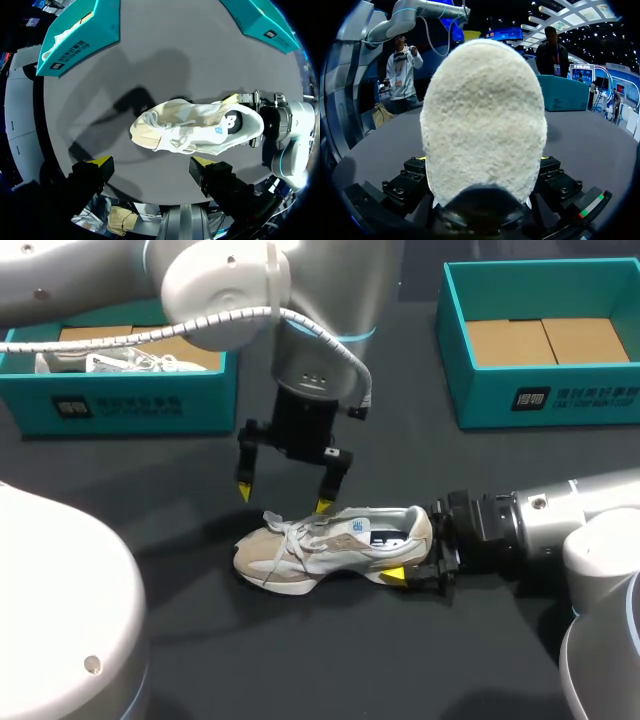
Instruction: Take the shoe out of the shoebox, open the shoe tongue, remove and reinsert the insole, then place the shoe into the shoebox
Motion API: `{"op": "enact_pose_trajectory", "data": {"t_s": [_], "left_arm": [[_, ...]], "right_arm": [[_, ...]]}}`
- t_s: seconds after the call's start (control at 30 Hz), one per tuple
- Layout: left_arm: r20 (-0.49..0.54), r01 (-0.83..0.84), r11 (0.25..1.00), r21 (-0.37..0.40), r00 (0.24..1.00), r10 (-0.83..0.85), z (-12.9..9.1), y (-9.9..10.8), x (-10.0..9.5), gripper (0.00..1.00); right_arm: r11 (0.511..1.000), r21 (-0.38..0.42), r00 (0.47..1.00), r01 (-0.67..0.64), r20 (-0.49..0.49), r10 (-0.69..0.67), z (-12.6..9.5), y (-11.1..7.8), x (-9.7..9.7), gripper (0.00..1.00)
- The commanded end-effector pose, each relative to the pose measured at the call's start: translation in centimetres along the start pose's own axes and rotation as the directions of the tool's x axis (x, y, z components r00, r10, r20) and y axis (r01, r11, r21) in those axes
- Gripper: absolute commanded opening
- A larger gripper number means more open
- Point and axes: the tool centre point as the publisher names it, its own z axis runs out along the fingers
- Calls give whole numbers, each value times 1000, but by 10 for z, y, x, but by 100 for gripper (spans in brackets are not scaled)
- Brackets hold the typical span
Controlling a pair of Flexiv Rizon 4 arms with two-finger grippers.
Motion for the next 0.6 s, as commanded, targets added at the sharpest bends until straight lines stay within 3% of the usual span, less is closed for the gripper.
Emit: {"op": "enact_pose_trajectory", "data": {"t_s": [0.03,0.6], "left_arm": [[13,21,999,-41,1000,-21,5,-11,20,100],[43,174,980,-96,984,-171,21,-11,61,100]], "right_arm": [[1000,3,1000,-1,0,1,0,1,1,0],[1000,3,1000,-1,0,1,0,1,1,0]]}}
